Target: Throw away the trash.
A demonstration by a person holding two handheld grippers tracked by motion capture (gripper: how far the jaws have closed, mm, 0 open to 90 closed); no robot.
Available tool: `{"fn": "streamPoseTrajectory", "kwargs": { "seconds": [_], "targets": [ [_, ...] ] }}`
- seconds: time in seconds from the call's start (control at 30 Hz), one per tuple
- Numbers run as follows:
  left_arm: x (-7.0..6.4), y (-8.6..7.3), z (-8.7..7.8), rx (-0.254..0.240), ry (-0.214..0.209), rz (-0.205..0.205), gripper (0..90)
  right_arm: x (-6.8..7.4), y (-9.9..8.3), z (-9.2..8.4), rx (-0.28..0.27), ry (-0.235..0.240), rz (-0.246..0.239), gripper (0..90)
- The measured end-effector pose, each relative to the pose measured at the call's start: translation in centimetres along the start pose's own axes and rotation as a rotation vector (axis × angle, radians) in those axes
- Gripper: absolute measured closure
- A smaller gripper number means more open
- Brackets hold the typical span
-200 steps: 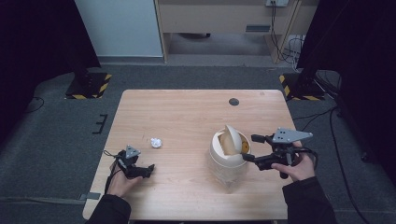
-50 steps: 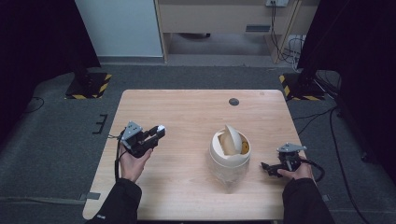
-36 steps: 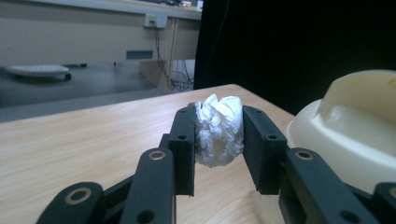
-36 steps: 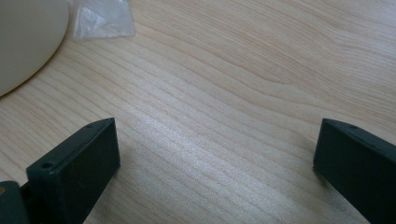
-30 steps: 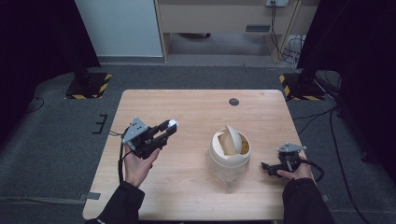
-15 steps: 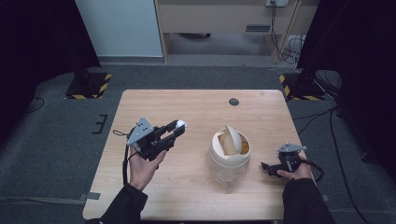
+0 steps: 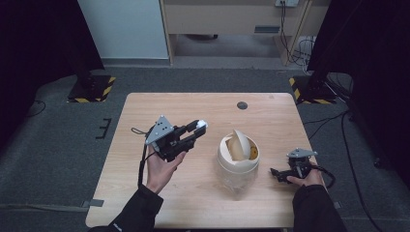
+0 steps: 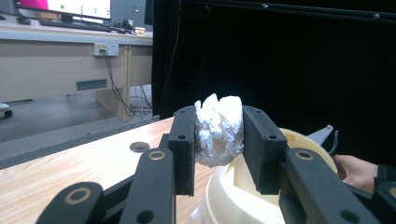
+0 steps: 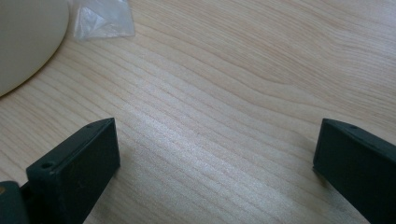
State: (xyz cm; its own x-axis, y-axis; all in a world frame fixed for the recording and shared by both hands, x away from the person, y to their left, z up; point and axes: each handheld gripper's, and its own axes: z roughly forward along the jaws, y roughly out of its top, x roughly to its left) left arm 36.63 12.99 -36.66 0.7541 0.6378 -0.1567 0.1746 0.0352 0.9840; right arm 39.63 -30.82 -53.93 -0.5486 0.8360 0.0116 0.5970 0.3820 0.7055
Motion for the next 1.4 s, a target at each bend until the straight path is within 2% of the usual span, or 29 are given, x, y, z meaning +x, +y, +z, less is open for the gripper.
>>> {"fn": "streamPoseTrajectory", "kwargs": {
  "seconds": [0.5,0.8,1.4],
  "targets": [
    [-1.9,1.4,3.3,-0.002,-0.061,0.017,65.9,0.0,0.0,0.0,0.0,0.0,0.0,0.7],
    [-2.9,1.1,5.3,0.01,-0.097,0.012,65.8,0.0,0.0,0.0,0.0,0.0,0.0,0.7],
    [-4.8,1.2,8.1,0.037,-0.152,0.021,65.7,0.0,0.0,0.0,-0.001,0.0,0.002,0.6]
  ]
}}
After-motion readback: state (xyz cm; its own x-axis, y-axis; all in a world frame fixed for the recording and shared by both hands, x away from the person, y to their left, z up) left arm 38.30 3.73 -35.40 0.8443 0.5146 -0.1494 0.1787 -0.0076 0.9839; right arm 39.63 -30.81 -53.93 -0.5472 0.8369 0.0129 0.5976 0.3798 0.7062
